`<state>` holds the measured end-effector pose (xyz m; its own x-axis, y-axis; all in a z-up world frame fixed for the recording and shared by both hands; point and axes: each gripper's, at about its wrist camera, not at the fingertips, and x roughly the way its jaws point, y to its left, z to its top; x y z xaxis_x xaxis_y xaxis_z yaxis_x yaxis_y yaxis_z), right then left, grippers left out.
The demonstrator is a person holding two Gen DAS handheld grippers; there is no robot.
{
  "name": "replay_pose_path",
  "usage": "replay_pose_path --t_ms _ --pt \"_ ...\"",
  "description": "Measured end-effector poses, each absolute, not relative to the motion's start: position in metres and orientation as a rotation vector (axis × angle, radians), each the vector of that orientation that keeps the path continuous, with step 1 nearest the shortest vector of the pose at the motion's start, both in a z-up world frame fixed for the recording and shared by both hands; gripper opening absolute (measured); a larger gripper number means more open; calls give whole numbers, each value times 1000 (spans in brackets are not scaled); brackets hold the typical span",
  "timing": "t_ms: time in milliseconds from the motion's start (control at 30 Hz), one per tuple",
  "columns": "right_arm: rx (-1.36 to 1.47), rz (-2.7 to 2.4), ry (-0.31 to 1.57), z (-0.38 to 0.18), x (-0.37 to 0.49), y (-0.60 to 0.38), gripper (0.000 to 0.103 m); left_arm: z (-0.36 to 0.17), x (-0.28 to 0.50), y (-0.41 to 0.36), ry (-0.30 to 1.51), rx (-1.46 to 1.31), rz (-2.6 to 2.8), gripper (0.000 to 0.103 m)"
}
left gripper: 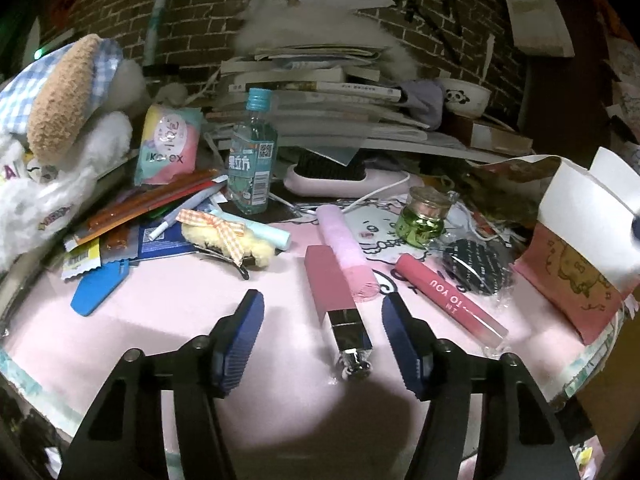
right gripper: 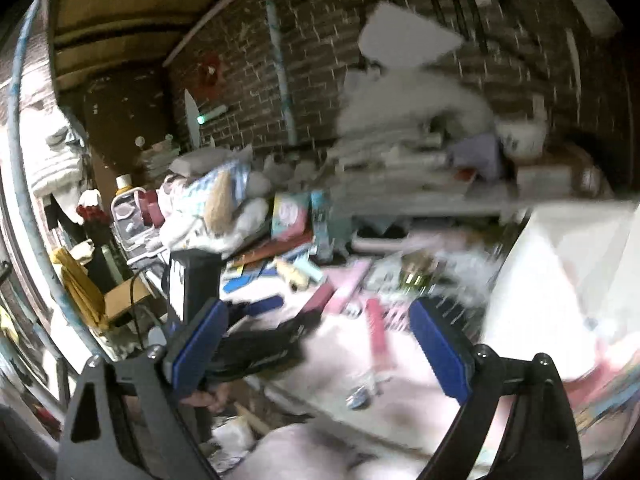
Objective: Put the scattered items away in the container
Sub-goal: 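Grasp the dark pink lipstick with silver cap with the left tool, then carry the lipstick into the white box and open the left tool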
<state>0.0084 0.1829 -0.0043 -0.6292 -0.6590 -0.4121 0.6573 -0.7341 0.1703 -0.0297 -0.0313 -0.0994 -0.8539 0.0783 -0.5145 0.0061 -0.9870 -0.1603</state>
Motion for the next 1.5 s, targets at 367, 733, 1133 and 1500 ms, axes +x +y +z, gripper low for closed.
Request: replay_pose_path --t_ms 367,733,1133,1500 --pt "811 -2289 -94 -58 -17 186 92 -108 -39 -19 -127 -855 3025 29" --pt "813 -2324 -114 -64 -22 191 92 -116 -32 -8 14 -711 3082 13" --pt "811 -2413 -136 -73 -31 197 92 -86 -20 -21 -112 -604 3072 13" --pt "817 -2461 -139 -90 -35 203 92 12 -32 22 -214 -483 2661 13"
